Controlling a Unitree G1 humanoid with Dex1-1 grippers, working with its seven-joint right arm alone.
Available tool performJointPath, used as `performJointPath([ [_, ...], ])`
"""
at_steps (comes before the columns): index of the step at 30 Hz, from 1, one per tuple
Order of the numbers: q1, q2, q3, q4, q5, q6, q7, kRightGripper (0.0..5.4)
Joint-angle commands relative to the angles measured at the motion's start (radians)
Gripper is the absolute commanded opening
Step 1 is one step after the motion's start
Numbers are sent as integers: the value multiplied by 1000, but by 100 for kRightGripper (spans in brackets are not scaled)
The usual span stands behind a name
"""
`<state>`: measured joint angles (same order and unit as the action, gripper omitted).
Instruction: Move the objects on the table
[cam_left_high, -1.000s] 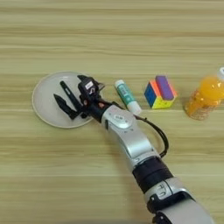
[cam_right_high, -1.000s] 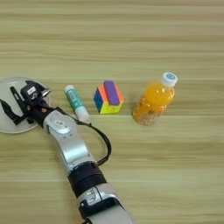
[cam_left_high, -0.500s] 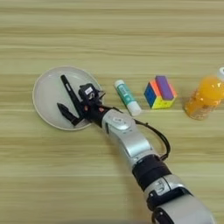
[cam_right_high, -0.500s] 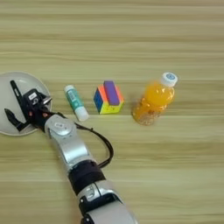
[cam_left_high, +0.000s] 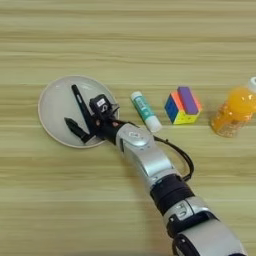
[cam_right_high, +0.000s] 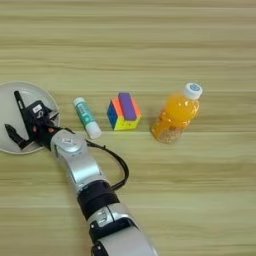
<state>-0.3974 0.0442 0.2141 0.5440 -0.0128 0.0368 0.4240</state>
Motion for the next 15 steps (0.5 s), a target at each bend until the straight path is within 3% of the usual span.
performJointPath([
  [1,-50,-3,-4,-28,-4,3,-4,464],
  [8,-52,-5,-5,-23,-5,-1,-4,400],
  [15,-52,-7,-8,-23,-3,-4,-5,300],
])
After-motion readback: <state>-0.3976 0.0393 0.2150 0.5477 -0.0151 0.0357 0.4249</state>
